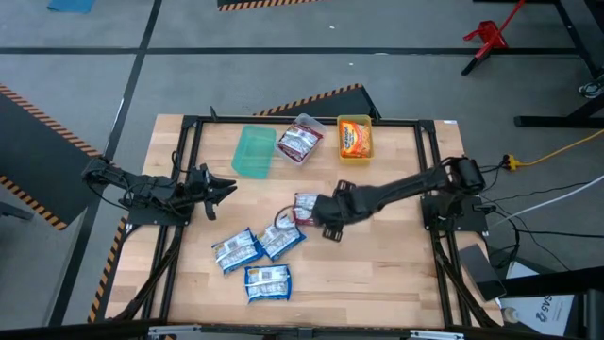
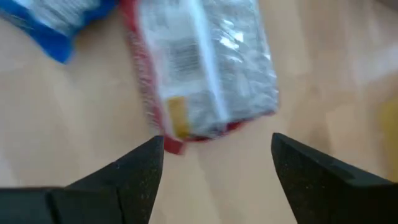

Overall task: Sort Maruchan noodles
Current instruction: Put the red noodle pack into the transparent bin

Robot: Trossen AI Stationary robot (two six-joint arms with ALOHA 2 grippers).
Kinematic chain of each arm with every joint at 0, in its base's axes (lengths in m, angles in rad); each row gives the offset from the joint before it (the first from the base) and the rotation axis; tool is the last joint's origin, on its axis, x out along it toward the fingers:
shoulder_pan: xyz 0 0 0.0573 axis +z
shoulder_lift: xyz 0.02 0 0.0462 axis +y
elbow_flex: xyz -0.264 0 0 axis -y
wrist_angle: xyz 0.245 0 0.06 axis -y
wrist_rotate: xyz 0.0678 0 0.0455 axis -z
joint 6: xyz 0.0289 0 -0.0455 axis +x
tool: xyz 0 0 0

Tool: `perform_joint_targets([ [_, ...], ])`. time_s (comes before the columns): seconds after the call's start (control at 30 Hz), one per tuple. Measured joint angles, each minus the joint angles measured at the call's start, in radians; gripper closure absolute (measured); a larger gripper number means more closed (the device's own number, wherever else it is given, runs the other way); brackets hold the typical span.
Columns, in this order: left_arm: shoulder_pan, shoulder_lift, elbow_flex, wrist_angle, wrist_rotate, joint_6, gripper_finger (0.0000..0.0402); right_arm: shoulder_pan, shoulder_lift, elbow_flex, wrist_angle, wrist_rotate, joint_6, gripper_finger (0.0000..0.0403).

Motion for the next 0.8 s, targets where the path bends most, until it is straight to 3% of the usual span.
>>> perform_joint_targets([
  [0.27,0.000,0.000,0.000,0.000,0.000,0.003,0.0311,0.057,0.001,-0.155,0.275,0.015,0.148,0.0120],
  [0.8,0.000,0.000,0.000,0.000,-0.003,-0.002,0.0311,0.021,0.048,-0.280,0.420,0.027,0.148,0.0120],
])
